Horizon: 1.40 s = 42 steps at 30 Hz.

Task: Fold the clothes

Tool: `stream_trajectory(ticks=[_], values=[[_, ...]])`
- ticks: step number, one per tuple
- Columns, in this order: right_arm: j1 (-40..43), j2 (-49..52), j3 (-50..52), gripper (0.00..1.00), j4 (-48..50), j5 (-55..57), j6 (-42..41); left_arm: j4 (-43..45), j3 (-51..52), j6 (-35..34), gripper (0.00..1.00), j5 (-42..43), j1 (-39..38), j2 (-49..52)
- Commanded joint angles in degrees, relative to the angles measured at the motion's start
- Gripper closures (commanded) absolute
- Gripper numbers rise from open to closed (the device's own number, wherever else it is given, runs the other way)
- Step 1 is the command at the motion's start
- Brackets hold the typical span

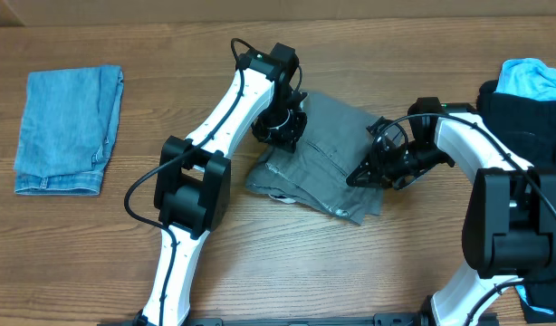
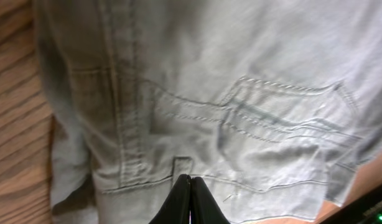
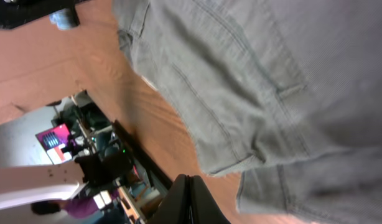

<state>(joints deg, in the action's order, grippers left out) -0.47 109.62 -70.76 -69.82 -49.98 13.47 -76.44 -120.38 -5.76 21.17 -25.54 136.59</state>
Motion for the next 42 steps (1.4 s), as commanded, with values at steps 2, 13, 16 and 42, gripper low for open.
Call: stream_trajectory(ticks=[2,13,16,42], values=[[0.0,-1.2,1.1,0.96,0.8,-1.1,5.0,-0.6,-0.5,1.1,0.96,-2.4,-0.3,-1.0],[0.1,-1.2,13.0,0.96,15.2,-0.8,2.2,0.2,6.8,0.6,0.96,-5.2,-0.3,-0.9],[0.1,-1.2,15.8,0.96,20.1,0.8,-1.8,3.3,11.5,0.6,0.96,-5.3,-0.4,-0.9],[0.6,-0.7,-6.1,0.96,15.0,6.8,-10.8,17.4,3.7,-2.8,0.96,2.5,-0.1,-9.0]])
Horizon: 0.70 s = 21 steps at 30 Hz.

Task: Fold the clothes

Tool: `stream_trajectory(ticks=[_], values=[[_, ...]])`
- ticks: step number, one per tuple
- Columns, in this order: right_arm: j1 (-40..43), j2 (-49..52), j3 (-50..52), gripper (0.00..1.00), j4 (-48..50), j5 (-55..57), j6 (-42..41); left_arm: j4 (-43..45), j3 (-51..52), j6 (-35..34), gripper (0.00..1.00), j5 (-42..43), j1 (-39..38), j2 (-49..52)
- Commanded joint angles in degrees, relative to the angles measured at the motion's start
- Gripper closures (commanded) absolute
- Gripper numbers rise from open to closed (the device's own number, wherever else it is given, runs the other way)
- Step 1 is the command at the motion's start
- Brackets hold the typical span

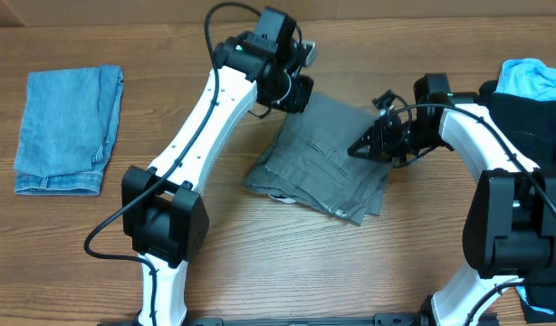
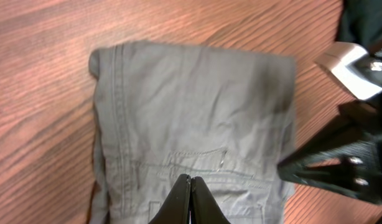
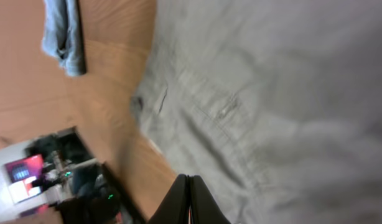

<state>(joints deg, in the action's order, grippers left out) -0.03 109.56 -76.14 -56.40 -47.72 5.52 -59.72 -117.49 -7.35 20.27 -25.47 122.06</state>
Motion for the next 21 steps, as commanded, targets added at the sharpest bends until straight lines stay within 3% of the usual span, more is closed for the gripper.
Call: stream_trajectory(ticks=[1,5,12,17,21], values=[[0.0,-0.3,-0.7,0.96,2.2,5.7,-2.9,1.6,0.8,-1.2,0.96,5.2,-0.3,7.4],[-0.4,2.6,-0.4,0.96,5.5,8.8,-2.8,5.9,0.8,-1.7,0.96,11.5,-1.2,16.9],[-0.4,7.2,5.7,0.96,11.7,12.3,-2.8,3.5,0.8,-1.2,0.96,9.2,-1.6,25.6],[-0.2,9.1,8.6,0.96,14.5,12.3,-2.8,2.4,-0.1,-1.2,0.96,9.2,-1.5,24.5],[0.2,7.8,4.4,0.96,11.0,11.7,-2.8,1.9,-3.8,-1.2,0.96,9.4,-1.6,18.0]])
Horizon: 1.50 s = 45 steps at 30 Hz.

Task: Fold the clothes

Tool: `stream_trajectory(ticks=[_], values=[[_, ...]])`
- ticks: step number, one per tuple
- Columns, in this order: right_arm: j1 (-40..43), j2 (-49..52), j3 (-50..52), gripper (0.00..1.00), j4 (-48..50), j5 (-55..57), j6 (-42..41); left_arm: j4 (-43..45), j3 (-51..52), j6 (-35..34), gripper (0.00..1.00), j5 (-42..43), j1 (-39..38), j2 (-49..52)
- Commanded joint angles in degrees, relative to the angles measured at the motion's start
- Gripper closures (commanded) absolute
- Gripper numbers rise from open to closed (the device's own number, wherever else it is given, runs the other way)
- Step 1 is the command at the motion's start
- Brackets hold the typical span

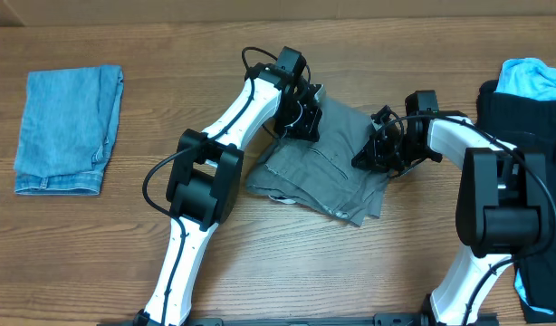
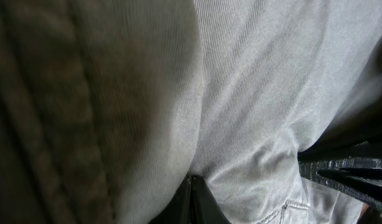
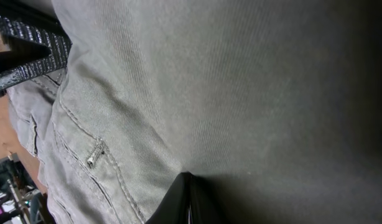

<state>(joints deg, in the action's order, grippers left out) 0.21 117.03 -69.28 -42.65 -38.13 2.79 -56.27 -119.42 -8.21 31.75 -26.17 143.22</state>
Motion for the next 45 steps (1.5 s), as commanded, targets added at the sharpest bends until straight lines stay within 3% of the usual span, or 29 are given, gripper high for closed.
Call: stream_trajectory(ticks=[1,5,11,17,23,29,35,40,43,45], values=[[-0.1,-0.1,-3.9,0.96,-4.0,2.1,-0.1,-1.5,-2.6,-0.4,0.96,-2.1,-0.9,-4.5],[-0.1,-3.2,-13.9,0.96,-12.0,2.1,0.2,-1.1,-7.1,-0.8,0.96,-2.7,-0.9,-10.5],[1.7,-5.6,-23.4,0.96,-16.2,6.4,-2.1,-0.7,-8.3,-2.2,0.96,-11.3,-0.8,-11.2],[4.2,-5.5,-21.3,0.96,-16.8,15.3,-4.2,0.5,-5.9,-2.3,0.96,-17.1,-0.8,-7.3],[4.3,-5.5,-16.8,0.96,-15.3,20.6,-4.6,1.3,-5.9,-3.8,0.96,-17.8,-0.1,-1.5],[4.3,-5.5,-6.8,0.96,-6.7,20.5,-5.1,1.0,-5.9,-5.6,0.96,-17.8,1.3,4.4],[4.3,-5.5,1.3,0.96,1.6,20.3,-7.6,-0.3,-7.7,-6.0,0.96,-12.9,2.7,3.7],[4.3,-6.6,-2.8,0.96,0.1,20.0,-8.8,-3.8,-15.3,-6.0,0.96,-8.7,4.4,-2.6],[4.3,-8.6,-9.7,0.96,-6.3,18.6,-9.0,-7.1,-18.6,-6.6,0.95,-12.8,5.7,-7.7],[4.2,-10.0,-14.5,0.96,-11.0,18.6,-9.0,-9.6,-18.8,-8.2,0.9,-16.6,6.7,-10.5]])
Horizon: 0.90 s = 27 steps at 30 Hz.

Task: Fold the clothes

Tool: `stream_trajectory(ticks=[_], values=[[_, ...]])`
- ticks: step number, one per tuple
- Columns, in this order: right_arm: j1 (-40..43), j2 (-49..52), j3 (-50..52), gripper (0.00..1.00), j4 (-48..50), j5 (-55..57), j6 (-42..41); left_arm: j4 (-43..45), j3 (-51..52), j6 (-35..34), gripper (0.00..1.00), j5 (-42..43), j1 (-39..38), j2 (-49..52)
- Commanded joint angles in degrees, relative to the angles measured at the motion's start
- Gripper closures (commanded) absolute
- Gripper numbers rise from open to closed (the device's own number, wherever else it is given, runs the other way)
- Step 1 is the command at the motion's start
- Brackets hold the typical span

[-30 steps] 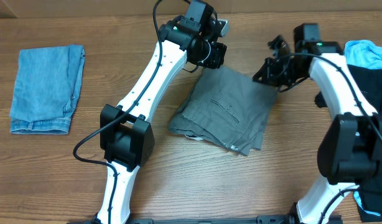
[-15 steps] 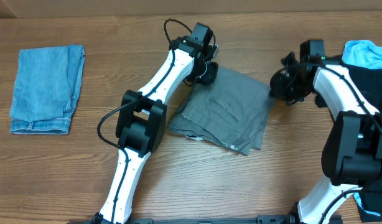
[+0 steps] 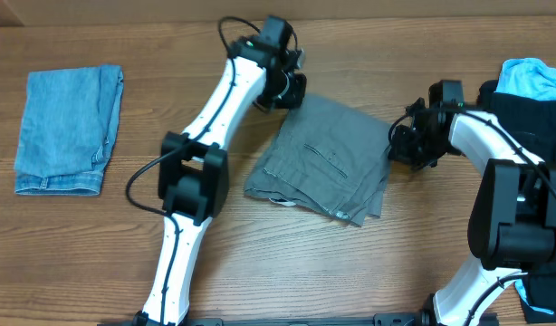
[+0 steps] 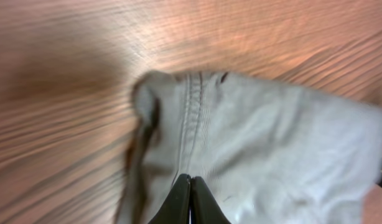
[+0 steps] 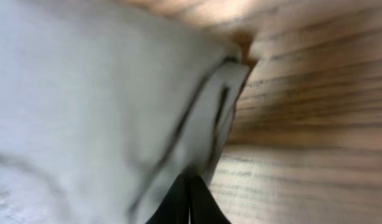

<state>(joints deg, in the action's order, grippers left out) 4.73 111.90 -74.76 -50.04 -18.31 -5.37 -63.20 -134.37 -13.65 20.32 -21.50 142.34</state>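
Grey trousers (image 3: 328, 167) lie folded in the middle of the wooden table (image 3: 287, 272). My left gripper (image 3: 290, 96) is shut at their far left corner; in the left wrist view its closed tips (image 4: 191, 182) sit on the seam of the grey cloth (image 4: 272, 143). My right gripper (image 3: 397, 148) is shut at the trousers' right edge. The right wrist view shows it (image 5: 190, 184) low against the layered edge of the cloth (image 5: 85, 93), bare wood beside it. Nothing shows between either pair of fingers.
Folded blue jeans (image 3: 65, 127) lie at the far left of the table. A pile of black clothing (image 3: 522, 113) with a light blue piece (image 3: 536, 77) on top sits at the right edge, just behind my right arm.
Both grippers stood further in on the grey cloth; now the left is at the far left corner and the right at the right edge. The trousers' far right corner lies flatter and uncovered.
First my shut left gripper was on the trousers' left part and the right near their lower right. Then the left was above the far corner and the right higher along the right side. Both then pressed low onto the cloth, and now stand at its outer edges.
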Motion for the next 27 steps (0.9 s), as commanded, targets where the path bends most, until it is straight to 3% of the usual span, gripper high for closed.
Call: stream_trajectory(ticks=[1,5,8,9,14,17,27], values=[[-0.3,-5.5,-11.3,0.96,-6.2,-1.2,-0.9,-4.2,-3.8,-3.3,0.87,-7.0,2.7,-10.6],[-0.4,-7.4,-17.5,0.93,-15.5,-1.3,-0.9,-12.2,-3.7,-3.3,0.71,-8.3,6.0,-10.6],[-0.5,-7.3,-16.5,0.69,-17.0,-1.3,-0.9,-16.0,-3.6,-3.3,0.52,-8.3,7.3,-8.3],[-0.7,-7.3,-15.7,0.64,-17.0,-1.2,-0.9,-16.6,-3.6,-3.0,0.49,-8.3,7.4,-7.3],[-2.7,-7.2,-11.3,0.63,-15.2,-1.2,-0.6,-17.8,-3.6,2.1,0.32,-3.5,7.3,-2.4],[-4.7,-7.2,-8.1,0.64,-12.0,-0.1,-0.7,-17.8,-3.6,7.5,0.28,1.9,7.1,-0.2],[-10.4,-7.1,3.4,0.63,-4.1,0.3,-0.7,-17.8,-3.6,11.8,0.24,2.3,6.6,1.6]])
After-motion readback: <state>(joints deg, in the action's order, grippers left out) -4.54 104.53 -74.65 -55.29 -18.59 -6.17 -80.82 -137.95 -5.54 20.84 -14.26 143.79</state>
